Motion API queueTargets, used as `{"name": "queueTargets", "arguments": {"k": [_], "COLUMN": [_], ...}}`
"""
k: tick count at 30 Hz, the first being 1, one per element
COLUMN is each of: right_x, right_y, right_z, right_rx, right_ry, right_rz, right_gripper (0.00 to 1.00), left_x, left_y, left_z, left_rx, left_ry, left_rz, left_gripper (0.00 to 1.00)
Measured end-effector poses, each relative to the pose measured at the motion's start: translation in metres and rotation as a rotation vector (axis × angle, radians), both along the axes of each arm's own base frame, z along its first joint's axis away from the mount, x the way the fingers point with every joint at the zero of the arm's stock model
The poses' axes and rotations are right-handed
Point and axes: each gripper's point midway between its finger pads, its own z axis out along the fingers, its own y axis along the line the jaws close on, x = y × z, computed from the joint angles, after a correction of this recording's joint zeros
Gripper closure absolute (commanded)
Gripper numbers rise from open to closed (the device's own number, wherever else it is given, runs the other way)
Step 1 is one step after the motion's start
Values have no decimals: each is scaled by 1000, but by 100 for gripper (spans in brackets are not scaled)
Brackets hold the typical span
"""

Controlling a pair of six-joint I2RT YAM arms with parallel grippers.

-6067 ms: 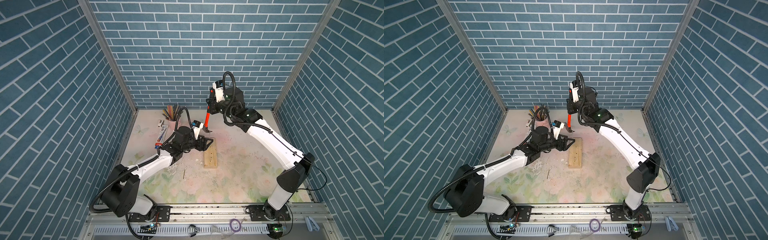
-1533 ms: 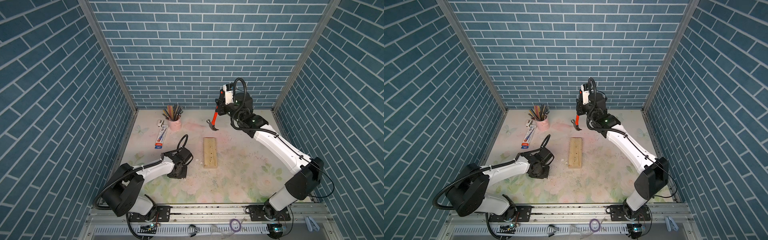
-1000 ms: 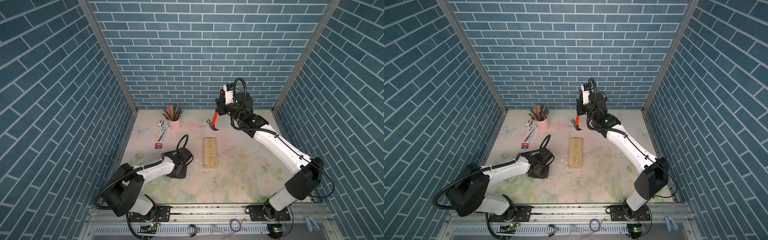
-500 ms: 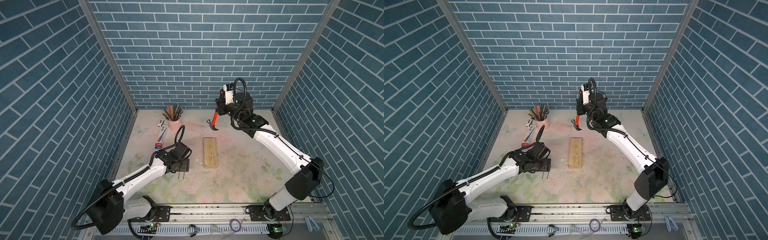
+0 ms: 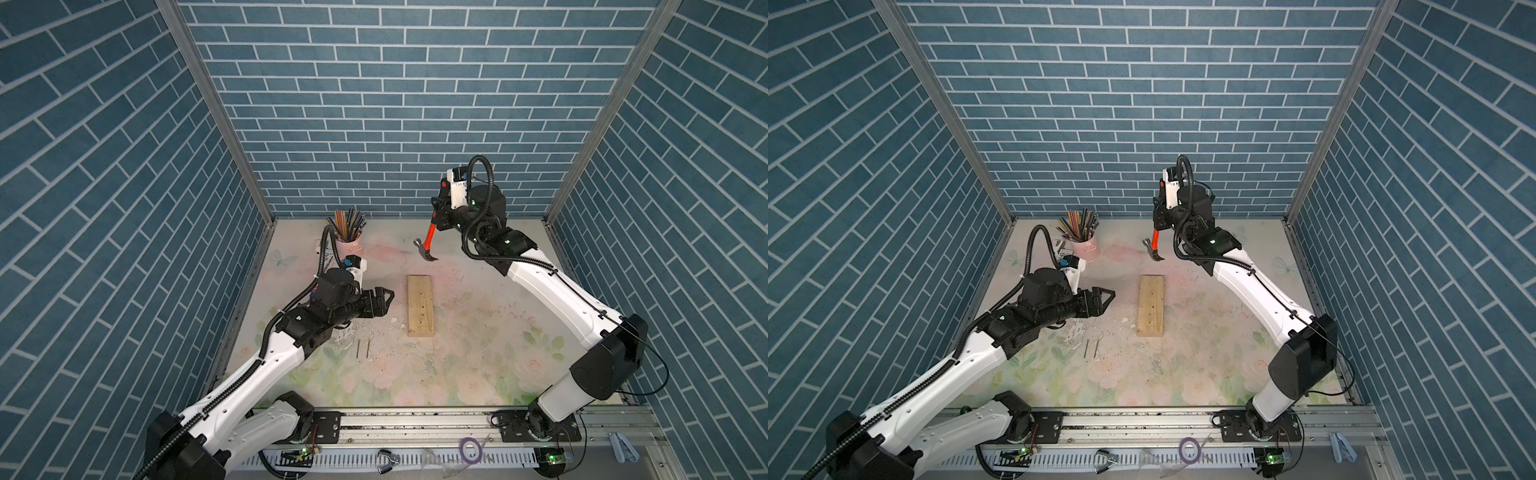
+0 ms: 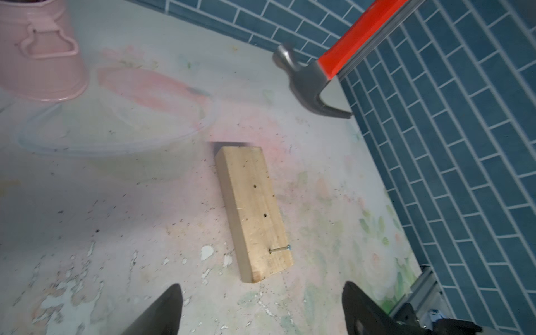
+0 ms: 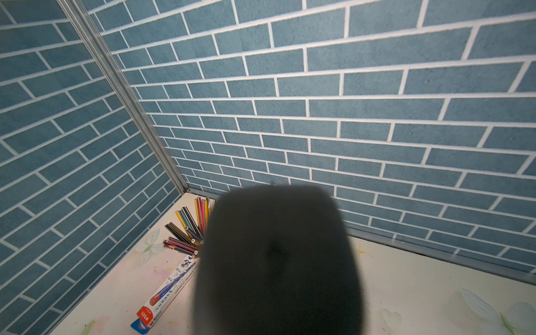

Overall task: Use a claw hammer to pull out a nail
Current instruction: Remove the nail from the mounting plate.

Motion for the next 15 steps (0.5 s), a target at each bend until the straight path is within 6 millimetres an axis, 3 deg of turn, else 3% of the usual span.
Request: {"name": "queueTargets", "arguments": {"k": [4, 8, 10, 15], "right_x": [0, 0, -1, -6], "right_y": [-2, -5, -7, -17], "right_z": [-6, -12, -13, -17], "right_rx": [-9, -18, -21, -16], "right_ry": [10, 18, 18, 2], "right_rz": [-9, -21, -29, -60], "right_gripper": [100, 100, 100, 100], "left_x": [2, 8, 11, 14], "left_y": [-9, -16, -21, -34], "left_z": [16, 14, 3, -47], "left_rx": [-88, -121, -126, -110], "left_ry": [-42, -45, -24, 91], "left_rz": [-49, -83, -104, -162], "left_gripper": [13, 13, 13, 13]}}
